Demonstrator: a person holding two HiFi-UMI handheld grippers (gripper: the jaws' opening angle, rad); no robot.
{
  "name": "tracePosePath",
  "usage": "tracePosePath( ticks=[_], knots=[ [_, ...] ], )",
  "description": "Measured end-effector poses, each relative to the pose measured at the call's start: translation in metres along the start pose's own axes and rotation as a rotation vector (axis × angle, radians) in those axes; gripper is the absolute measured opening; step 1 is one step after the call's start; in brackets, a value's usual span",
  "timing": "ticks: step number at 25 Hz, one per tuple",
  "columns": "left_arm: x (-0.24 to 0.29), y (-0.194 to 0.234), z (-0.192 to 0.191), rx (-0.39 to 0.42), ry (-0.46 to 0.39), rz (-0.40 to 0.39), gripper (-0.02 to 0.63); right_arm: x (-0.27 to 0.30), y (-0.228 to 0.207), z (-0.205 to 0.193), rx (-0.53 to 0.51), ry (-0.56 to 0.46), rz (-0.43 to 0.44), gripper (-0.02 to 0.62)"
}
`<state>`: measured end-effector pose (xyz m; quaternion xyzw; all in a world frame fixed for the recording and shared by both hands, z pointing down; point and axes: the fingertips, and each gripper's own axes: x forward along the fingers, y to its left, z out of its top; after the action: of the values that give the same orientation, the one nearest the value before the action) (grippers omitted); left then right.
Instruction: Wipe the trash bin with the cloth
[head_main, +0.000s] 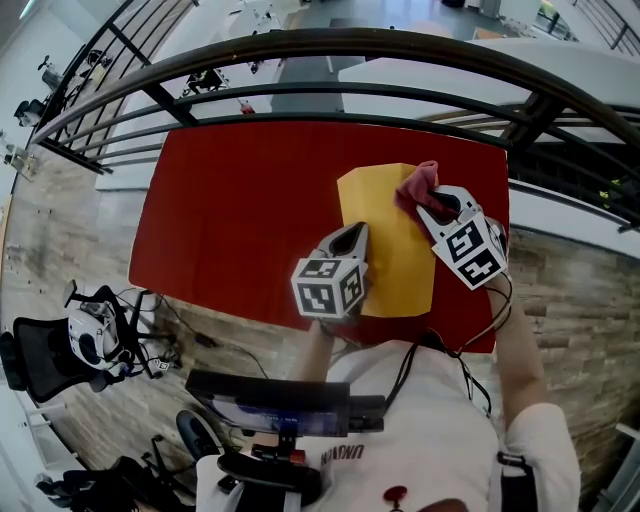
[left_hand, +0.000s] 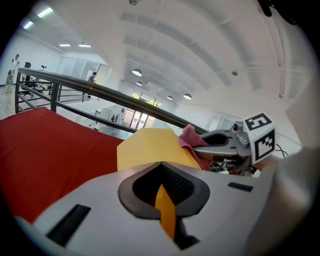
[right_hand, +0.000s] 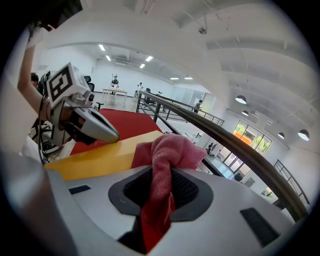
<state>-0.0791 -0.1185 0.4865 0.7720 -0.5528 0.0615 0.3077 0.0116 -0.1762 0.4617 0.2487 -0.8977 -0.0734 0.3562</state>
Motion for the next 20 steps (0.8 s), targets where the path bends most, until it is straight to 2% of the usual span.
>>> tracePosePath(
  ticks=[8, 20],
  knots=[
    [-0.001, 0.0, 0.001, -0.006, -0.003, 0.009, 0.003, -0.032, 0.046, -0.019, -0.069, 0.034, 0.052, 0.095],
    [0.002, -0.002, 0.002, 0.004, -0.007, 0.021, 0.003, -0.074, 0.115, -0.057, -0.12, 0.128, 0.206, 0.097]
  ],
)
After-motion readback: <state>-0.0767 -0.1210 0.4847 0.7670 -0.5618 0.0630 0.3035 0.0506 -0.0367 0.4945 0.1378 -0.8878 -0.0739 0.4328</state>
